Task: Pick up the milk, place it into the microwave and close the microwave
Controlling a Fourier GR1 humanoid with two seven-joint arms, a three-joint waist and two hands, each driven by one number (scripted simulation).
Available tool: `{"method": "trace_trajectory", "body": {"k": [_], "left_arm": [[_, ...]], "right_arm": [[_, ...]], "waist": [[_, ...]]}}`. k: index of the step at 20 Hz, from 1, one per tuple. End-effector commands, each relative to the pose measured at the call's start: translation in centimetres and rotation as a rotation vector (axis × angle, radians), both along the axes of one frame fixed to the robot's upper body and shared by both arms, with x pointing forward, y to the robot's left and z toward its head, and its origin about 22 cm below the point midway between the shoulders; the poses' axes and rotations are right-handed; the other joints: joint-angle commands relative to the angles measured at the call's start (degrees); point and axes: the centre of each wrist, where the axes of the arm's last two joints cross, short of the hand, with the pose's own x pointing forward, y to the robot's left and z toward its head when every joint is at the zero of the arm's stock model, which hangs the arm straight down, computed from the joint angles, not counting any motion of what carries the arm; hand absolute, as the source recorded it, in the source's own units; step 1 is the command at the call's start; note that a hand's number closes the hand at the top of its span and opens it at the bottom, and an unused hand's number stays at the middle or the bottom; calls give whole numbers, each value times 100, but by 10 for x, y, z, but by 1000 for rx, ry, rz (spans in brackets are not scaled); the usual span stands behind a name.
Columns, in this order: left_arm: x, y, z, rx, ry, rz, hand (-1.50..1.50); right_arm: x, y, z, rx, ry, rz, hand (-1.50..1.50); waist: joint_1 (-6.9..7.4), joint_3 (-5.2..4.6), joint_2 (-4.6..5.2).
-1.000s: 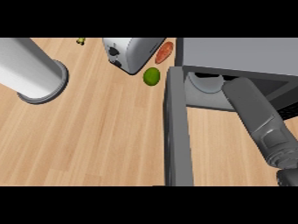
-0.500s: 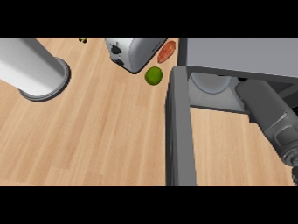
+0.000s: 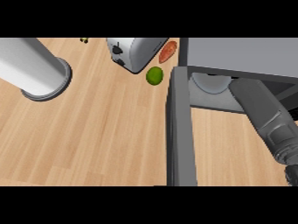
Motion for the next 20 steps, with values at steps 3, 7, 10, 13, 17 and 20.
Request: {"method": "trace_trajectory", "body": {"k": [3, 7, 10, 13, 17, 20], "left_arm": [[9, -4, -5, 6, 14, -69, -150], [11, -10, -11, 5, 5, -136, -150], [22, -19, -8, -1, -15, -167, -150], [18, -28, -9, -9, 3, -193, -150], [17, -44, -11, -9, 12, -228, -150], [21, -49, -23, -38, 23, -254, 150]], "right_arm": [[5, 16, 9, 119, 32, 129, -150], [1, 10, 0, 224, 35, 183, -150], [2, 24, 1, 320, 54, 240, -150], [-6, 26, -17, 398, 76, 299, -150], [-16, 15, -34, 533, 109, 314, -150], [-22, 12, -45, 593, 153, 335, -150]], "waist": [[-31, -25, -44], [-145, -30, -102], [-208, -28, -106], [-336, -35, -208], [-398, -38, -233], [-476, -47, -278]]}}
